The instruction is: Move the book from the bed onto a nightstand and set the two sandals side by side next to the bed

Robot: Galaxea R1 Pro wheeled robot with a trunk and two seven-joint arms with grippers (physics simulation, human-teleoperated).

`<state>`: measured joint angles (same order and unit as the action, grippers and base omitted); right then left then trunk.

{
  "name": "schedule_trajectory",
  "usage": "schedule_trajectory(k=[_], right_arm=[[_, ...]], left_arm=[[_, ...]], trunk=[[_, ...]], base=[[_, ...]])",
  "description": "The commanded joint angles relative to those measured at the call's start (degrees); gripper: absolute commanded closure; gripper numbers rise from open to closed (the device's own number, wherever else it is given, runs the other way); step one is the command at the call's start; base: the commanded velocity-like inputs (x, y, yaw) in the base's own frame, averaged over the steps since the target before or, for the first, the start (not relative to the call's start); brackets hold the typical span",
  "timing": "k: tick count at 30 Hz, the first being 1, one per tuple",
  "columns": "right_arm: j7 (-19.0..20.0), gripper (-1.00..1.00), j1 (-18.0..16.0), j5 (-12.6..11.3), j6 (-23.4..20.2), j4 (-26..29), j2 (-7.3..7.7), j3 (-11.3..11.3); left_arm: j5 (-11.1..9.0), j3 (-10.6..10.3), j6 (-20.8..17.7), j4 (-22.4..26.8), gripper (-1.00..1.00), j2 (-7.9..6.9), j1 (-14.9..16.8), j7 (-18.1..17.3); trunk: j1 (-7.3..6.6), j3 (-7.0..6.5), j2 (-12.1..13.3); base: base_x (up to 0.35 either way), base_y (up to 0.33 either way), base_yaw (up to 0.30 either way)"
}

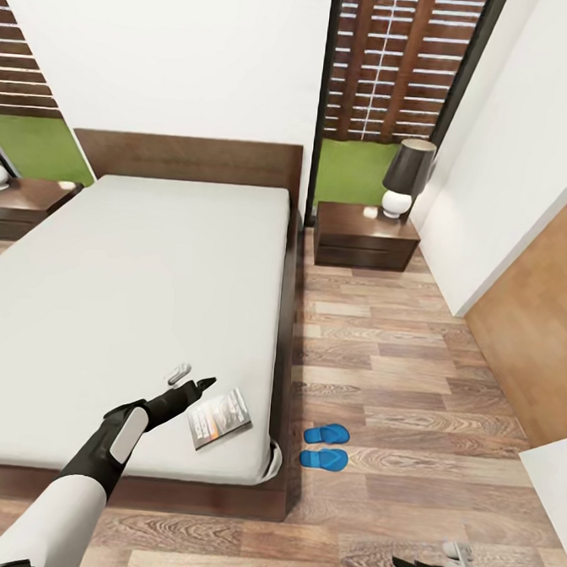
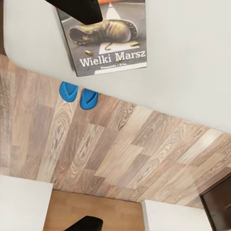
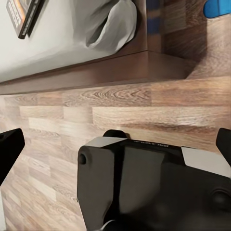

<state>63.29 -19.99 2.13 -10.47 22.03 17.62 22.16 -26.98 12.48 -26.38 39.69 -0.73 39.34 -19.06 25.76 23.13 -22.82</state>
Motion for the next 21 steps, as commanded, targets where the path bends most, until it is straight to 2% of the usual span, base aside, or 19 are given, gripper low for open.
schedule_trajectory(k=[1,21], right_arm=[[0.35,-1.0,-0.04,0.23,-0.6,0.03,-0.04,0.43],[0.34,-1.0,-0.04,0.24,-0.59,0.03,-0.04,0.47]], left_arm=[[-0.35,0.18,-0.5,0.03,-1.0,0.02,0.04,-0.32],[-0.27,0.17,-0.51,0.01,-1.0,0.02,0.04,-0.98]], trunk=[[0.03,0.18,-0.1],[0.03,1.97,-0.1]], base=[[0.0,0.0,0.0],[0.005,0.0,0.0]])
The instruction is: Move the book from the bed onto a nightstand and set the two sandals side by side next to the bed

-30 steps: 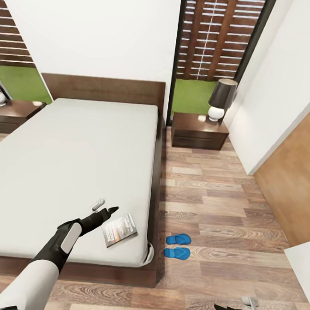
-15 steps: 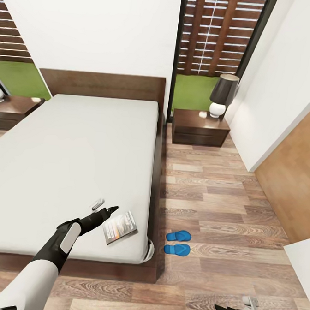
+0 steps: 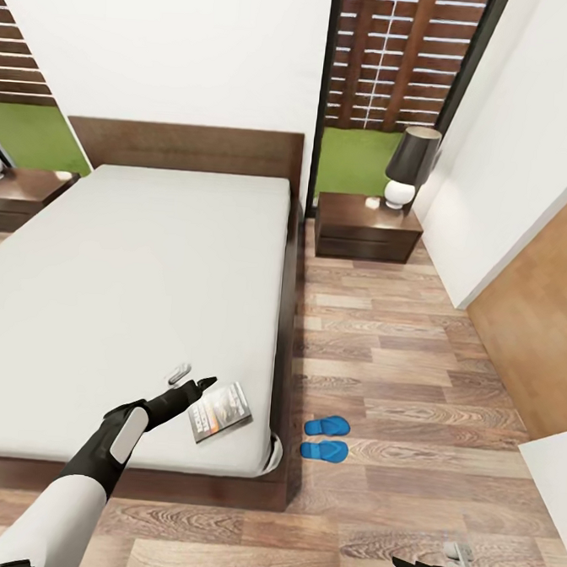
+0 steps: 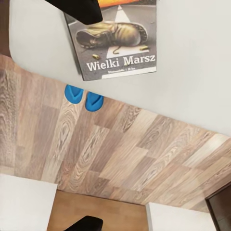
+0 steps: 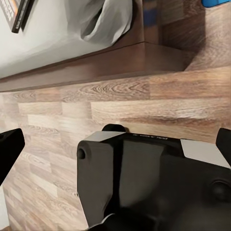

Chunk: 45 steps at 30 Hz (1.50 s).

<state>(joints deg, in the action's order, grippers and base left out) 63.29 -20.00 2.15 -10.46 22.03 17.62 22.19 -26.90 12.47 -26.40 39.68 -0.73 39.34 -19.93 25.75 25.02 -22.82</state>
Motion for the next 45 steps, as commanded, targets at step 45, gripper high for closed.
schedule_trajectory(k=[45], right_arm=[[0.35,-1.0,-0.04,0.22,-0.6,0.03,-0.09,0.4]], left_arm=[[-0.26,0.19,-0.5,-0.04,-1.0,0.02,0.04,-0.11]], trunk=[[0.03,4.12,-0.1]], base=[[0.002,0.0,0.0]])
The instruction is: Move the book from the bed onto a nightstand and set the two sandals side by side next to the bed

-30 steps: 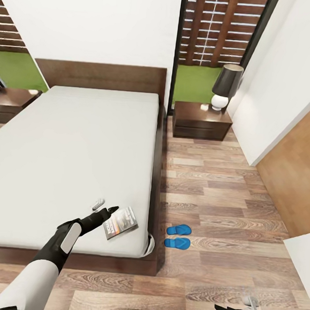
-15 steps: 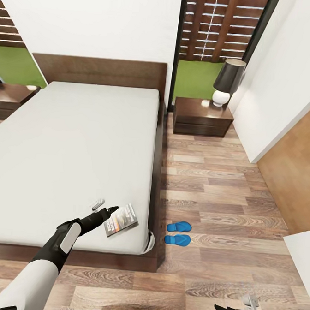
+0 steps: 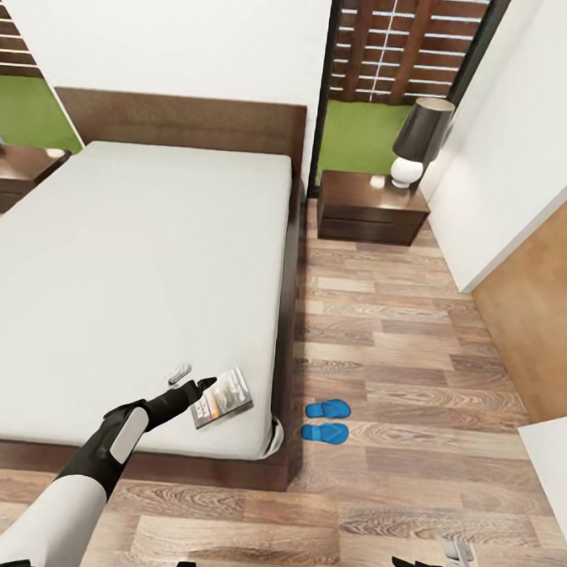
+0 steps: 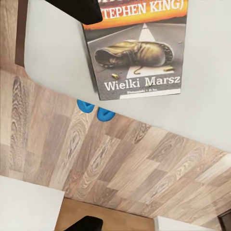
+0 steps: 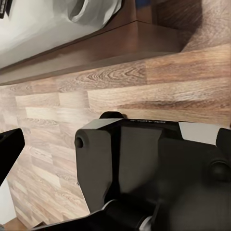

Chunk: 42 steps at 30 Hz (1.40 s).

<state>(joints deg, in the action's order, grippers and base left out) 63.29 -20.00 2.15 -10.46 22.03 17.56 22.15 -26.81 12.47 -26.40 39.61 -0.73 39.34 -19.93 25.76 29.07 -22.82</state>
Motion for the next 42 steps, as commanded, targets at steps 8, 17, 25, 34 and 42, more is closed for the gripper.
schedule_trajectory(k=[8,17,25,34,42], right_arm=[[0.35,-1.0,-0.04,0.22,-0.6,0.03,-0.07,0.39],[0.35,-1.0,-0.04,0.19,-0.54,0.03,-0.07,0.35],[0.35,-1.0,-0.04,0.19,-0.53,0.04,-0.07,0.35],[0.35,-1.0,-0.04,0.21,-0.53,0.03,-0.07,0.35],[0.35,-1.0,-0.04,0.19,-0.53,0.03,-0.07,0.35]], left_arm=[[-0.35,0.19,-0.5,0.04,-1.0,0.02,0.03,-0.14],[-0.35,0.19,-0.53,0.09,-1.0,0.02,0.03,-0.16],[-0.35,0.19,-0.5,0.11,-1.0,-0.02,0.03,-0.19],[-0.35,0.19,-0.5,0.11,-1.0,-0.05,0.03,-0.19],[-0.4,0.5,-0.67,0.64,-1.0,-0.56,0.03,-0.16]], trunk=[[0.03,0.8,-0.09],[0.03,1.56,-0.09],[0.03,1.68,-0.09],[0.03,1.68,-0.09],[0.03,1.68,-0.09]], base=[[0.0,0.0,0.0],[0.054,0.0,0.0],[0.097,0.0,0.0],[0.163,0.0,0.0],[0.03,0.0,0.0]])
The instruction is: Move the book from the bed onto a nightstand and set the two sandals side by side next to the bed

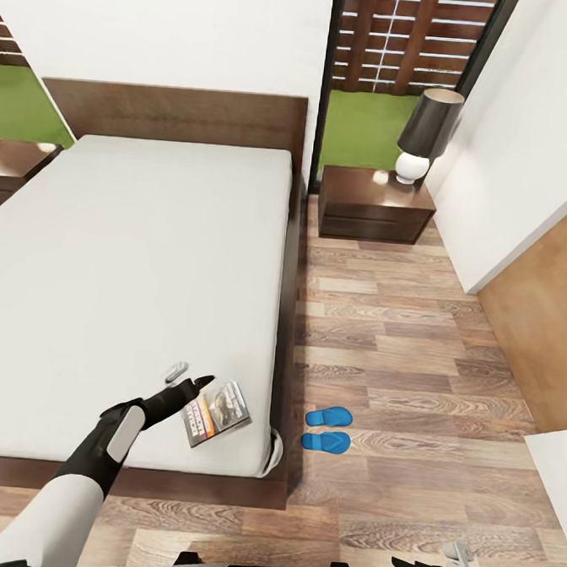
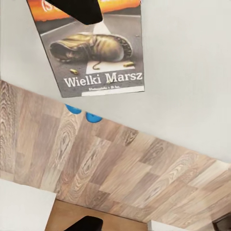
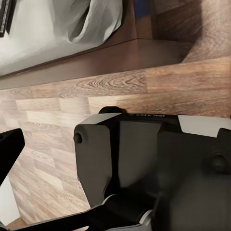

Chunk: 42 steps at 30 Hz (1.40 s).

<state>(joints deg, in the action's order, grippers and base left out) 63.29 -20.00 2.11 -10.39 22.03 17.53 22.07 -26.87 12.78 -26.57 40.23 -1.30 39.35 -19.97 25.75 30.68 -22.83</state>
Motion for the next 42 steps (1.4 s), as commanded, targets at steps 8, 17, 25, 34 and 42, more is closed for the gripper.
schedule_trajectory(k=[8,17,25,34,42], right_arm=[[0.35,-1.0,-0.04,0.26,-0.6,0.03,-0.12,0.35],[0.35,-1.0,-0.04,0.25,-0.6,0.03,-0.13,0.34],[0.33,-1.0,-0.04,0.25,-0.53,0.03,-0.13,0.34],[0.35,-1.0,-0.04,0.26,-0.51,0.03,-0.13,0.34],[0.3,-1.0,-0.04,0.26,-0.51,0.03,-0.13,0.34]], left_arm=[[-2.42,0.99,-0.65,8.25,-1.0,-4.0,0.1,0.24],[-3.13,0.8,-2.12,10.86,-1.0,-2.09,0.27,3.7],[-3.07,-2.15,-2.65,10.75,-1.0,0.5,0.29,8.47],[-3.1,-5.22,-2.74,10.78,-1.0,0.49,0.29,8.8],[-3.1,-5.45,-2.79,10.99,-1.0,0.49,0.29,8.81]], trunk=[[0.03,0.07,-0.09],[0.03,0.07,-0.09],[0.03,0.07,-0.09],[0.47,0.43,-0.89],[2.23,1.87,-4.1]], base=[[0.001,0.0,0.0],[0.0,0.0,0.0],[0.0,0.0,0.0],[0.0,0.0,0.0],[0.0,0.0,0.0]])
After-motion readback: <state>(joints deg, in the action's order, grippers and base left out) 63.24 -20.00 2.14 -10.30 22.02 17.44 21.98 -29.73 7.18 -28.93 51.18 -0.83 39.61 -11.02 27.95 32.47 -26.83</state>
